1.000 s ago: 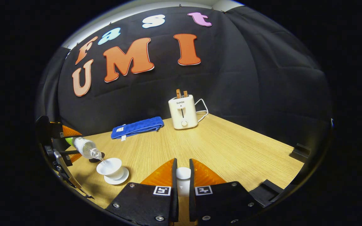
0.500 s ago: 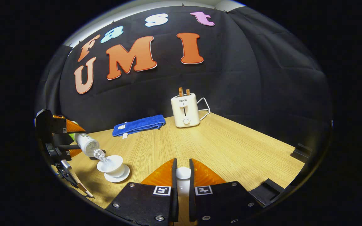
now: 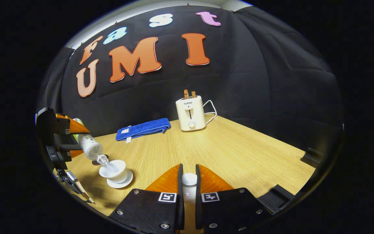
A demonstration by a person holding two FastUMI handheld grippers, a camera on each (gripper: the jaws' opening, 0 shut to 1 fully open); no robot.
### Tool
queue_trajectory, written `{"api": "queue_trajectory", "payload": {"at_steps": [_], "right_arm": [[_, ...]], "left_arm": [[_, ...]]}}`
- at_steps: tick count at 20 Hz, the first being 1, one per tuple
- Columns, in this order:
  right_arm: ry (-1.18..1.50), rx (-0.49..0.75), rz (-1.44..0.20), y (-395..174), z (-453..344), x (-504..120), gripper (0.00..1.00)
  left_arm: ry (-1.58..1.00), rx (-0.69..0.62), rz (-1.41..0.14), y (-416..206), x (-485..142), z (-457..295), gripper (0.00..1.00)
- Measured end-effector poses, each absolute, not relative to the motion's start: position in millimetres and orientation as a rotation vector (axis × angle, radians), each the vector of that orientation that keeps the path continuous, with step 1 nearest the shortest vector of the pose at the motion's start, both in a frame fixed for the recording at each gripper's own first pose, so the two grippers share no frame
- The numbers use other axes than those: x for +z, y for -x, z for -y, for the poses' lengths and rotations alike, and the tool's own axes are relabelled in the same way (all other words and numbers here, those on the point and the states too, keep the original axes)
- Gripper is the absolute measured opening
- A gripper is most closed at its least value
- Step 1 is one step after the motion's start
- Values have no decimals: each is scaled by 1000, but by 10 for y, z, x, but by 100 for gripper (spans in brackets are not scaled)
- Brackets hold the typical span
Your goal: Open the teacup lid with one hand, grasp the water bottle and pour water into the teacup with the other hand; after pouring, place the water bottle on the coaster and then close the teacup lid.
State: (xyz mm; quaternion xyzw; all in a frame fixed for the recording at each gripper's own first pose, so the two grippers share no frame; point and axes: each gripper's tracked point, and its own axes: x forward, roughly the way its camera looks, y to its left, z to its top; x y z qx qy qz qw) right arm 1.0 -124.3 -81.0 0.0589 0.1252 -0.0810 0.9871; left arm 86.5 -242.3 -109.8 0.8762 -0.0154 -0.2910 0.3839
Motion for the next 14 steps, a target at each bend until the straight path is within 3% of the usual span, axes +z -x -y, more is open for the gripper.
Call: {"api": "queue_trajectory", "payload": {"at_steps": [11,14], "right_arm": [[-124,-174,-240,4,1303,-770,13],[-121,-172,-244,8,1291,-782,13]], "left_arm": [[-2323,-744,79,-881,-1024,2495,69],[-2263,-769,29,-861,-1088,2443,69]]}}
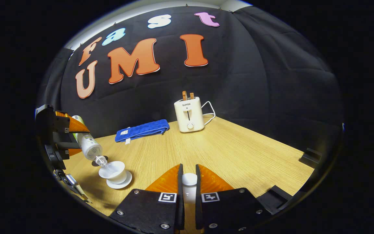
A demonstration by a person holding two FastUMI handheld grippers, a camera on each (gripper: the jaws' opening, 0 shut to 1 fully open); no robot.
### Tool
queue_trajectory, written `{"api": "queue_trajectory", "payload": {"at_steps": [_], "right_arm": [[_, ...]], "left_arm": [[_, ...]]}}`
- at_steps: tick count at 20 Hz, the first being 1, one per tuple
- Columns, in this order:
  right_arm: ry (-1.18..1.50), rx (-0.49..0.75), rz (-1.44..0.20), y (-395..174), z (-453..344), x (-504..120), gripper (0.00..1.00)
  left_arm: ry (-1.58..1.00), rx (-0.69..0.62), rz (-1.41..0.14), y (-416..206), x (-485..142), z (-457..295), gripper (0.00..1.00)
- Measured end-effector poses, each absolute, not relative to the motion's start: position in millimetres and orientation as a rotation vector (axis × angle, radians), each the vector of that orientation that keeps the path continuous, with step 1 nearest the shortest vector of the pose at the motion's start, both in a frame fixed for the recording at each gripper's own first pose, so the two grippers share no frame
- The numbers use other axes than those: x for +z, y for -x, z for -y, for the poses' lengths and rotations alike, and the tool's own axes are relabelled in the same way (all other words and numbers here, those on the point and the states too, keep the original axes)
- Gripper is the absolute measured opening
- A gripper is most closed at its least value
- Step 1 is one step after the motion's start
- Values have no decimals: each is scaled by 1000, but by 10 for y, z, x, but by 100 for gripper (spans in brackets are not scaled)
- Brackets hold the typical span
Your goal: Open the teacup lid with one hand, grasp the water bottle and pour water into the teacup with the other hand; after pouring, place the water bottle on the coaster and then close the teacup lid.
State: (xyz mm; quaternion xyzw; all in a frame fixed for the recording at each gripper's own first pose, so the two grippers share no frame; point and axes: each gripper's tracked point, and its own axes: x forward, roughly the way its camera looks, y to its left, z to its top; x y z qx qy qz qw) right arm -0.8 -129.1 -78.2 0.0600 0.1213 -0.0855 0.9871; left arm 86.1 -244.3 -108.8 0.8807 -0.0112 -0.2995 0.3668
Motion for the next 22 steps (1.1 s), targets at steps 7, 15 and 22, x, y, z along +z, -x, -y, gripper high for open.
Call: {"api": "queue_trajectory", "payload": {"at_steps": [7,15,22], "right_arm": [[-114,-170,-255,-2,1264,-810,13],[-103,-156,-245,-12,1170,-691,13],[-89,-149,-242,-40,1114,-619,13]], "left_arm": [[-1970,-782,-113,-776,-1321,2300,66],[-1477,-759,-317,-568,-1494,2069,69],[-988,-634,-455,-749,-1549,1846,69]]}}
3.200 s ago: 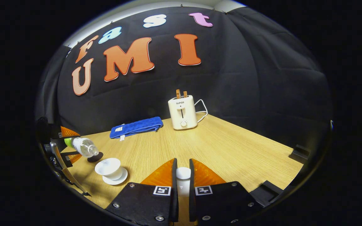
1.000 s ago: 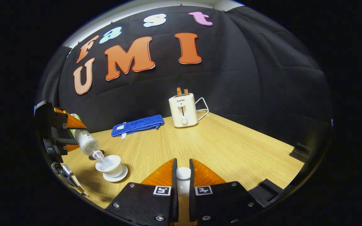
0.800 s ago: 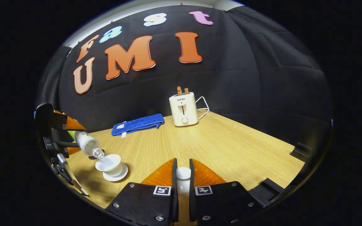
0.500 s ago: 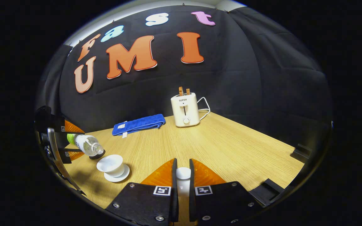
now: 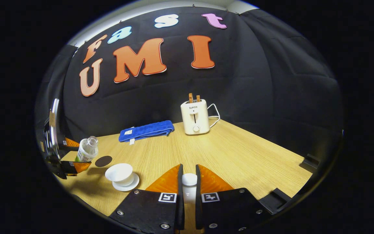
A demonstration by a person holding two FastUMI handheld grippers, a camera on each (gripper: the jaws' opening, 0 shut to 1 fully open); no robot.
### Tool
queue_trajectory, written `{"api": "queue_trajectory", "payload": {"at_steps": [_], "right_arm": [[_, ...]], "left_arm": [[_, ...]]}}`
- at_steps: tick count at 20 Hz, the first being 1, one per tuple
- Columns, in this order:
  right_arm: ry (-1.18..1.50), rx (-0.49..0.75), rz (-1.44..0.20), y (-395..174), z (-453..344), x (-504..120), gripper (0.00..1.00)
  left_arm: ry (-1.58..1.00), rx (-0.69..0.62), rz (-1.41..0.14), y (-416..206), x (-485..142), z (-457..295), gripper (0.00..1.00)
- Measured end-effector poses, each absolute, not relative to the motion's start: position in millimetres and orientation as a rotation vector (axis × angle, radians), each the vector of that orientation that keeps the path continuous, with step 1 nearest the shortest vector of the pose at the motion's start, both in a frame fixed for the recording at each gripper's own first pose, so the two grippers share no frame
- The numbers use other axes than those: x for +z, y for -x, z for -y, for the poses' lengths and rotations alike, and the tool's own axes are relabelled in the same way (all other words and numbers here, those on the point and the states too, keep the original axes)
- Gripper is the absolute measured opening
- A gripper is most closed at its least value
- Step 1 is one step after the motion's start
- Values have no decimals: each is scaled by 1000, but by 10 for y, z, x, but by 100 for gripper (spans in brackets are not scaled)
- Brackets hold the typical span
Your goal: Open the teacup lid with one hand, grasp the water bottle and pour water into the teacup with the other hand; after pouring, place the water bottle on the coaster and then close the teacup lid.
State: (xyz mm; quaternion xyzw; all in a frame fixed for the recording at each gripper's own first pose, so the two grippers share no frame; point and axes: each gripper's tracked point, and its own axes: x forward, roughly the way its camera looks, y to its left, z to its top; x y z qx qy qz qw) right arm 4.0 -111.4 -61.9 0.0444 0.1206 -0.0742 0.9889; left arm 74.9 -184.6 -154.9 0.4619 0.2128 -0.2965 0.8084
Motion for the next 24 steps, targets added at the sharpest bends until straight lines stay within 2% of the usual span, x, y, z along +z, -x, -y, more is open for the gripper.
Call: {"api": "queue_trajectory", "payload": {"at_steps": [2,3,12,16,17,24], "right_arm": [[-82,-147,-247,-49,1088,-629,13],[-77,-144,-248,-59,1061,-618,13],[-44,-109,-255,-139,853,-568,13],[-35,-100,-258,-184,805,-568,13],[-31,-102,-259,-183,815,-567,13],[-24,-112,-282,-281,847,-647,13]], "left_arm": [[-796,-611,-476,-772,-1480,1823,69],[-718,-594,-467,-784,-1400,1803,65],[-270,-447,-399,-787,-758,1631,69],[-169,-374,-350,-1075,-746,1529,67],[-172,-359,-328,-1168,-724,1520,69],[-169,-337,-318,-1583,-1056,1517,67]]}}
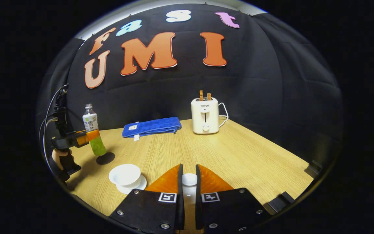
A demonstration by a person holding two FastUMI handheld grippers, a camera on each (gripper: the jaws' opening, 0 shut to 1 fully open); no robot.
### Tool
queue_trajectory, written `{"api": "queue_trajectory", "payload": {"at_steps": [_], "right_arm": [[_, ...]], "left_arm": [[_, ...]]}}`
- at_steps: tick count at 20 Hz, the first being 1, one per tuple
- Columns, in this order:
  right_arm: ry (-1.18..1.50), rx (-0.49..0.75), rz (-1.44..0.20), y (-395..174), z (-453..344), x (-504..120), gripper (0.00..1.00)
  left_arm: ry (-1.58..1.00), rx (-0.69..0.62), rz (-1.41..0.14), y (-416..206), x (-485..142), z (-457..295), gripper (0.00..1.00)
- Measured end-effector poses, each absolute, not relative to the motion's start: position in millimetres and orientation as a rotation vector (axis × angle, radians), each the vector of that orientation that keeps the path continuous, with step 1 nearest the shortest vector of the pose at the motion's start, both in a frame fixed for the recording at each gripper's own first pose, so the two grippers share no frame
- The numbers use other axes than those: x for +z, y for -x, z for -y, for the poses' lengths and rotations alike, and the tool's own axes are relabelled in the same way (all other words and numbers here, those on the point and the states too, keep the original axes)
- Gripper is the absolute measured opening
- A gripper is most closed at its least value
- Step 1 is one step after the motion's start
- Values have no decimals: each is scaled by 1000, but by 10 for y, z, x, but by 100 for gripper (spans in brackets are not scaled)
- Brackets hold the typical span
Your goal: Open the teacup lid with one hand, grasp the water bottle and pour water into the teacup with the other hand; after pouring, place the water bottle on the coaster and then close the teacup lid.
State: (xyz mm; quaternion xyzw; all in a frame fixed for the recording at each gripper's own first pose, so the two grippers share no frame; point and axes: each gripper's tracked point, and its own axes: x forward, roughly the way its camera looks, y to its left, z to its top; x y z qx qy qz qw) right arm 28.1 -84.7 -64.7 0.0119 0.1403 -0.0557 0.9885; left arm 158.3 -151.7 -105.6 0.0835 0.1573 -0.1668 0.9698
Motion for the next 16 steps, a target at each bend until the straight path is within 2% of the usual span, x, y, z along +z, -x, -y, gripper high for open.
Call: {"api": "queue_trajectory", "payload": {"at_steps": [9,16], "right_arm": [[-25,-99,-307,-375,793,-748,13],[-25,-96,-309,-376,782,-751,13]], "left_arm": [[-141,-342,-338,-1614,-1222,1514,69],[-199,-352,-340,-1615,-1241,1535,75]]}}
